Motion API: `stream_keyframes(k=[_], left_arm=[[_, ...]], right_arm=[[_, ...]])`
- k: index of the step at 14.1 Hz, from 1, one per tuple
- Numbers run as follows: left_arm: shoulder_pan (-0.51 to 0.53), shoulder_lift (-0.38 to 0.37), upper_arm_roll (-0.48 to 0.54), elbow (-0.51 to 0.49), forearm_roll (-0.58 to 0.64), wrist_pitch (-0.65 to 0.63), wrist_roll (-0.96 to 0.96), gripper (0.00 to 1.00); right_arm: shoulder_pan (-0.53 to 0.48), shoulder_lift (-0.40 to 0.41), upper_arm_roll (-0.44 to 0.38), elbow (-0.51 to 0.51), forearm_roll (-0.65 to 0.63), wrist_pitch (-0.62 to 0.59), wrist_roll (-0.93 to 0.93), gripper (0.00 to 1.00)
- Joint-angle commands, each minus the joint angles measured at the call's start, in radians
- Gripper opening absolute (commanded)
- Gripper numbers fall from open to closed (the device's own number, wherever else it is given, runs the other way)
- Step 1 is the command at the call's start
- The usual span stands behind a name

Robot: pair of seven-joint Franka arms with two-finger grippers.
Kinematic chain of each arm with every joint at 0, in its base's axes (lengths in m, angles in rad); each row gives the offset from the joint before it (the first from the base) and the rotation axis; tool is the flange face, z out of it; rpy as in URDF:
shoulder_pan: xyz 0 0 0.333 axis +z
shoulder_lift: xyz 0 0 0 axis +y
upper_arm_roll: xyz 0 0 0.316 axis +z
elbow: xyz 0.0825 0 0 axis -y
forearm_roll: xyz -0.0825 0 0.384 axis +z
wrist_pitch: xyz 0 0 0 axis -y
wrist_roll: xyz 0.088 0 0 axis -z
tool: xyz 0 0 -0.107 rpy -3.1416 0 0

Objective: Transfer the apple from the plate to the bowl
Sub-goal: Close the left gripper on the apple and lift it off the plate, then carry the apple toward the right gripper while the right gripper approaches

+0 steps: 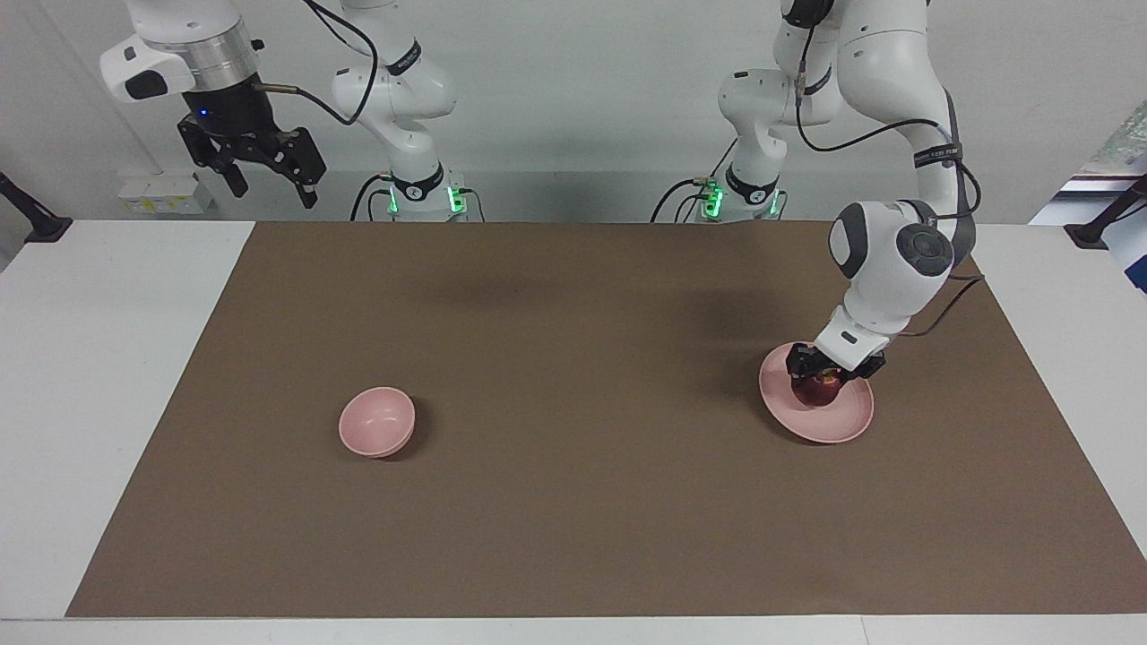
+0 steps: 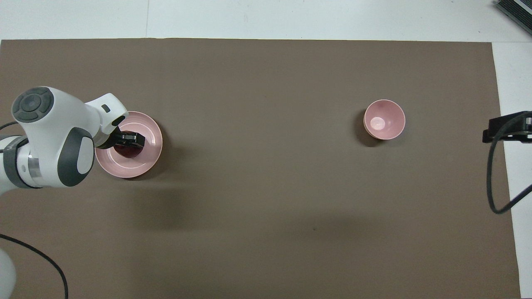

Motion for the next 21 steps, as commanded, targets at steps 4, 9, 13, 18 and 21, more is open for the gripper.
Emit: stream_keyframes(k=[4,9,13,18,21], left_arm=[[0.000,-0.008,0.001,0.176,-0.189,-0.203,-0.057,0.00],[-0.012,0.027,-0.002,0.255,-0.330,-0.306,-0.086,0.00],[0.002,0.041,-0.007,0.302,-0.475,-0.448,-0.262,0.00],[-0.009,0.085,-0.042,0.382,-0.488,-0.532,-0.264,0.00],[-0.009,0.082,-0.045,0.382,-0.515,-0.587,-0.275,0.00]], right_arm=[[-0.023,-0.013,-0.002,-0.014,0.008,-0.010,0.010,1.00],[-0.020,-0.015,0.001,-0.014,0.008,-0.009,0.020,1.00],[-0.023,-0.024,0.001,-0.041,0.103,0.022,0.020,1.00],[-0.032,-0.145,0.001,-0.249,0.306,0.204,0.000,1.00],[-0.032,-0.179,0.001,-0.309,0.436,0.223,-0.059,1.00]])
